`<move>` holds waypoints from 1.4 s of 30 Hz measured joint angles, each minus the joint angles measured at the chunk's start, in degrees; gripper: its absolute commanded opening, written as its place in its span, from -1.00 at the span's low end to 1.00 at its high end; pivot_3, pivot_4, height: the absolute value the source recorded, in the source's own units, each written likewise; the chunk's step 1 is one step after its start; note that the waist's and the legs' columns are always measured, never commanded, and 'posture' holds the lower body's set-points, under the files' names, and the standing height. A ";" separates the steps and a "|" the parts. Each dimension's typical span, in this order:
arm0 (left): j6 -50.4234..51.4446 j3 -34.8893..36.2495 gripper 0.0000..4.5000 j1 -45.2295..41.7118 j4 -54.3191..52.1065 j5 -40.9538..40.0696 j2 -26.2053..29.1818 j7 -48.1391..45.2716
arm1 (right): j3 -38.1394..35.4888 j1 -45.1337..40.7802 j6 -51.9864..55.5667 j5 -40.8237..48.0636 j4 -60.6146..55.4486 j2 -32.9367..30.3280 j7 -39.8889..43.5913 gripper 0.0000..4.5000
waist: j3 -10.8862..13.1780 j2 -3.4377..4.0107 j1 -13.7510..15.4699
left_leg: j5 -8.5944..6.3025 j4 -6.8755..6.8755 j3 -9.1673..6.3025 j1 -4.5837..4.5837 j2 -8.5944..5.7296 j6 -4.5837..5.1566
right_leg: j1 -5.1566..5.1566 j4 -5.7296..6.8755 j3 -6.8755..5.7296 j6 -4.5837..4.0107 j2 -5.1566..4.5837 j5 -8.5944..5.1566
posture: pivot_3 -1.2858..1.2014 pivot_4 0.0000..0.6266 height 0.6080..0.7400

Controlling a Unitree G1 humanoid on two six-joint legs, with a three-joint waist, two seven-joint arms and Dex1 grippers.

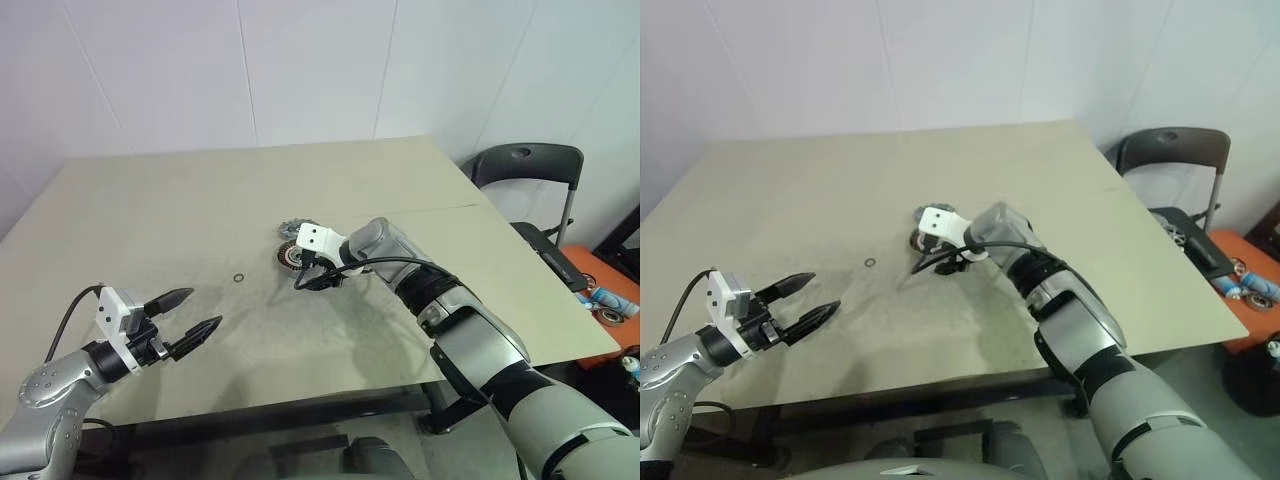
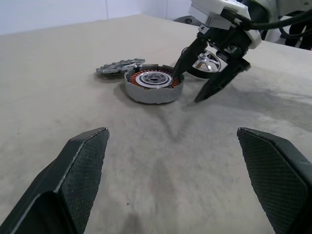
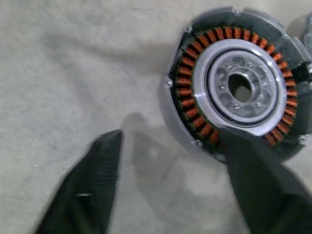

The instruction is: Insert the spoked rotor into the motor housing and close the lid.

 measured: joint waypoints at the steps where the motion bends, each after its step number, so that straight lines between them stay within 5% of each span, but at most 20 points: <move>1: 0.00 0.00 1.00 -0.04 0.00 0.00 0.00 -0.02 | 0.11 -0.49 -0.72 -0.63 0.81 0.32 -0.21 -0.14 | 0.00 0.00 -0.01 | 0.00 -0.02 0.00 0.01 0.00 0.00 | 0.00 0.00 0.00 0.00 0.00 0.00 | 0.03 -1.00 1.00; 7: -0.03 0.03 1.00 -0.34 0.10 0.00 0.01 -0.05 | 0.18 -2.58 -3.70 -2.58 4.40 2.24 0.20 -1.00 | -0.03 -0.03 -0.12 | 0.00 -0.03 -0.01 0.03 0.00 -0.01 | 0.00 0.01 -0.02 0.00 -0.01 0.00 | 0.03 -1.00 1.00; 16: -0.22 0.03 1.00 -0.04 0.09 0.01 -0.08 0.00 | -0.23 -3.39 -3.39 -2.76 4.65 3.27 4.43 -1.00 | -0.01 0.00 -0.10 | 0.01 -0.05 -0.02 -0.17 0.00 -0.03 | -0.19 0.05 -0.04 -0.01 -0.04 0.00 | 0.03 -1.00 1.00; 30: -0.09 0.17 1.00 0.14 0.01 0.01 -0.09 0.09 | 2.93 10.26 12.39 3.14 -33.05 -7.05 22.93 -1.00 | 0.00 0.01 0.28 | 0.01 -0.08 -0.12 -0.34 -0.08 -0.03 | -0.32 -0.01 -0.23 -0.01 -0.17 0.00 | 0.03 -1.00 1.00; 42: 0.02 0.14 1.00 -0.45 0.01 0.01 -0.08 0.09 | 5.53 12.90 10.28 5.28 -38.80 -9.40 22.62 -1.00 | 0.00 0.01 0.23 | 0.02 -0.06 -0.09 -0.27 -0.08 -0.04 | -0.28 0.02 -0.23 -0.01 -0.11 0.00 | 0.03 -1.00 1.00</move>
